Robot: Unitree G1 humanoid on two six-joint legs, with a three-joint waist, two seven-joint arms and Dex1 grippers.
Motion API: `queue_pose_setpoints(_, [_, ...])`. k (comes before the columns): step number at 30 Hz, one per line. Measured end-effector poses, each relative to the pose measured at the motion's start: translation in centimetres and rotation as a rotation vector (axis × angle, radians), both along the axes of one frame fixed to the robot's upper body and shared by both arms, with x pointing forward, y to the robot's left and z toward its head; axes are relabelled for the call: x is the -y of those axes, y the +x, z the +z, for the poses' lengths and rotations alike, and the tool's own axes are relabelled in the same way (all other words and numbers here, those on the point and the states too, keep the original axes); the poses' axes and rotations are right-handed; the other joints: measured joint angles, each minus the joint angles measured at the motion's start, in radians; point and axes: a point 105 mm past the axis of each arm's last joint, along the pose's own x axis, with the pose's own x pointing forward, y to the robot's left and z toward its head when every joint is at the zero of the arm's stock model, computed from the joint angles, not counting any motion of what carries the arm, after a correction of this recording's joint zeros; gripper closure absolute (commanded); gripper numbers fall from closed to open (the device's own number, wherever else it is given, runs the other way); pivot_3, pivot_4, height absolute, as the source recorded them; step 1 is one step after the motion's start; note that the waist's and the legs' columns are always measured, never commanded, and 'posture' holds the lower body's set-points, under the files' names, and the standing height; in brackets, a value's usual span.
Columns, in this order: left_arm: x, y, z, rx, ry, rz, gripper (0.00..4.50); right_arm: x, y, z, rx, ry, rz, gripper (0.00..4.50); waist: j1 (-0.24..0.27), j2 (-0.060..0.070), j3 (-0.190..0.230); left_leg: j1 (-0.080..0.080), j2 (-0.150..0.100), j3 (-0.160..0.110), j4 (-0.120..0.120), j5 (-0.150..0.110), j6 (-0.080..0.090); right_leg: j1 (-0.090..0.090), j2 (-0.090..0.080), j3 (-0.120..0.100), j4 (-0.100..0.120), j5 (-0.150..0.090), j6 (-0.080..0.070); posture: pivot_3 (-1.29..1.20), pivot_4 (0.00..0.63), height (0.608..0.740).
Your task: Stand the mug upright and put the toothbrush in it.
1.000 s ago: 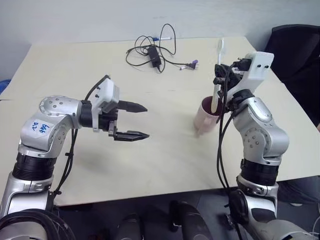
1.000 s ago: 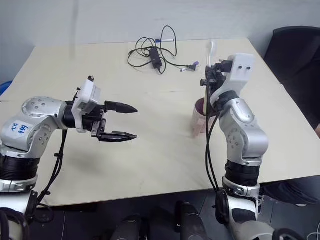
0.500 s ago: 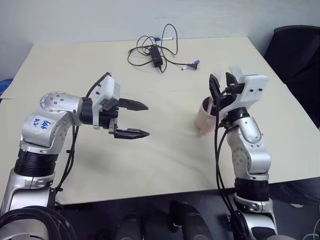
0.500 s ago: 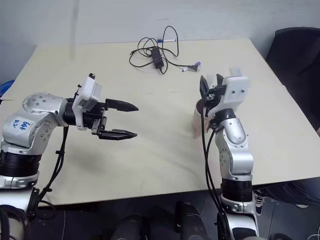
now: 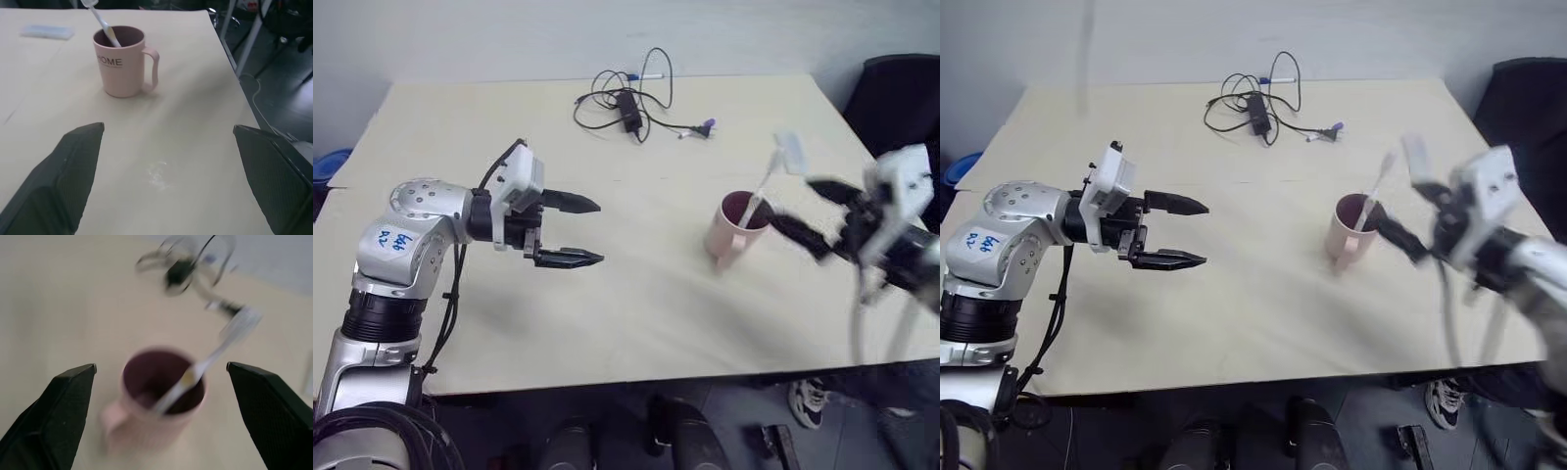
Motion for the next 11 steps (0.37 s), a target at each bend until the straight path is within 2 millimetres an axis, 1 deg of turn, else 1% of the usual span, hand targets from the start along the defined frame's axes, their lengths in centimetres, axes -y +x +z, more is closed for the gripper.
queue_pose_setpoints(2, [-0.6, 0.3, 0.1, -0.002, -0.007, 0.020, 0.00, 2.0, -0.9, 0.1, -0.088, -0.001, 0.017, 0.04, 0.001, 0.000, 0.000, 0.001, 0.000, 0.001, 0.001, 0.000, 0.000, 0.000, 0.000, 0.002, -0.001, 0.001, 0.001, 0.00, 0.150, 0.740])
queue_pose_setpoints(4, [-0.5, 0.3, 0.3, 0.007, -0.008, 0.013, 0.00, 3.3, -1.2, 0.5, -0.116, 0.033, 0.019, 0.04, -0.005, -0.001, 0.000, 0.002, 0.000, 0.002, 0.002, 0.000, 0.000, 0.001, 0.000, 0.003, 0.000, 0.002, 0.002, 0.00, 0.150, 0.740])
queue_pose_setpoints(8, [-0.7, 0.6, 0.9, 0.012, -0.021, 0.022, 0.00, 4.3, -1.6, 0.7, -0.140, 0.099, 0.034, 0.04, -0.005, -0.001, 0.000, 0.002, 0.000, 0.002, 0.002, 0.001, -0.002, 0.000, -0.001, 0.003, 0.002, 0.002, 0.002, 0.00, 0.150, 0.740])
queue_pose_setpoints(11, [-0.7, 0.6, 1.1, 0.021, -0.023, 0.019, 0.00, 4.2, -1.8, 0.6, -0.146, 0.105, 0.048, 0.04, -0.004, -0.001, 0.000, 0.001, 0.000, 0.002, 0.002, 0.001, -0.003, 0.000, -0.001, 0.003, 0.006, 0.002, 0.002, 0.00, 0.150, 0.740])
